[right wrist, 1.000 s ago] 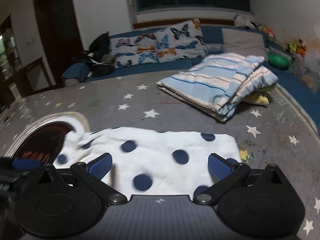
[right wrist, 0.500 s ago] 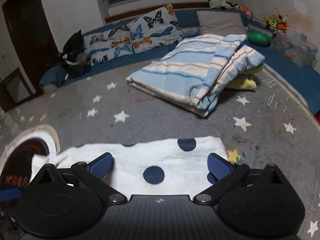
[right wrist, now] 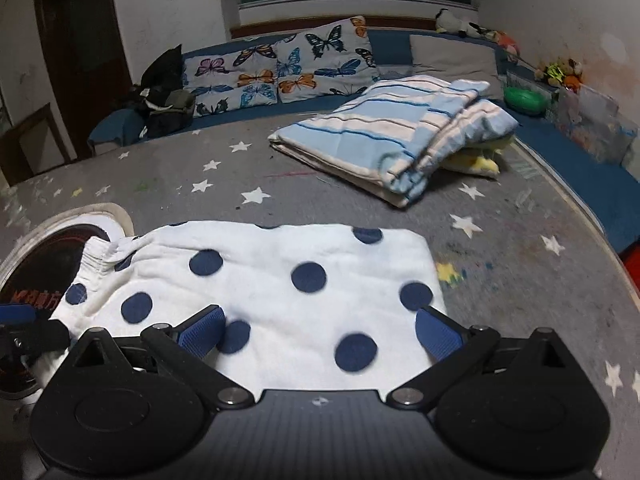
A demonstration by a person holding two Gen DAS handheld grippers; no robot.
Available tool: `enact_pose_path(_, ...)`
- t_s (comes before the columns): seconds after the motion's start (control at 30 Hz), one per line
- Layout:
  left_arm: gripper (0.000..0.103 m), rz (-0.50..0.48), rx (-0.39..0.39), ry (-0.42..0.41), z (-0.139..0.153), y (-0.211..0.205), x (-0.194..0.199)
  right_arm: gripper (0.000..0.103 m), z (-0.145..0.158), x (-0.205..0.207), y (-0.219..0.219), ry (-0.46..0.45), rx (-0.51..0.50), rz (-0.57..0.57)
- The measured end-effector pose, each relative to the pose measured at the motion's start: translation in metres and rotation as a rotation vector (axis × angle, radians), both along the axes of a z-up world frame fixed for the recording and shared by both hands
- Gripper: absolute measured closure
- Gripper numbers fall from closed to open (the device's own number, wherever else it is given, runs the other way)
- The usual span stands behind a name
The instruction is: Fold clothes
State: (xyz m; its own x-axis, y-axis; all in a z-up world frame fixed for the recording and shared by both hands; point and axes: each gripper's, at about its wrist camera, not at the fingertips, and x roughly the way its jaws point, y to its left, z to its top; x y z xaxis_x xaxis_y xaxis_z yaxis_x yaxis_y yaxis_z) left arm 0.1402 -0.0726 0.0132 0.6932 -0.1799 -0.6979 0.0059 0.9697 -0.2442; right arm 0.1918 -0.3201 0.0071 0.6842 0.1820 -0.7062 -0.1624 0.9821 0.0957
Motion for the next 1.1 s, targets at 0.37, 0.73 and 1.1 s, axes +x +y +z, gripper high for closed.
enact_pose_path(0.37,0.0,-0.002,0.026,-0.013,0.004,-0.002,-0.006,0.0,-0.003,-0.047,-0.017,-0.012,-0.053,-0.018)
enact_pose_path(0.73,0.0,0.004,0.056,-0.013,0.001,0.001,-0.004,0.0,-0.01,-0.066,-0.059,0.0,-0.031,-0.138)
enact_pose_path(1.1,0.0,0.011,0.071,-0.016,0.003,0.001,-0.007,0.0,-0.014,-0.08,-0.09,0.008,-0.014,-0.225)
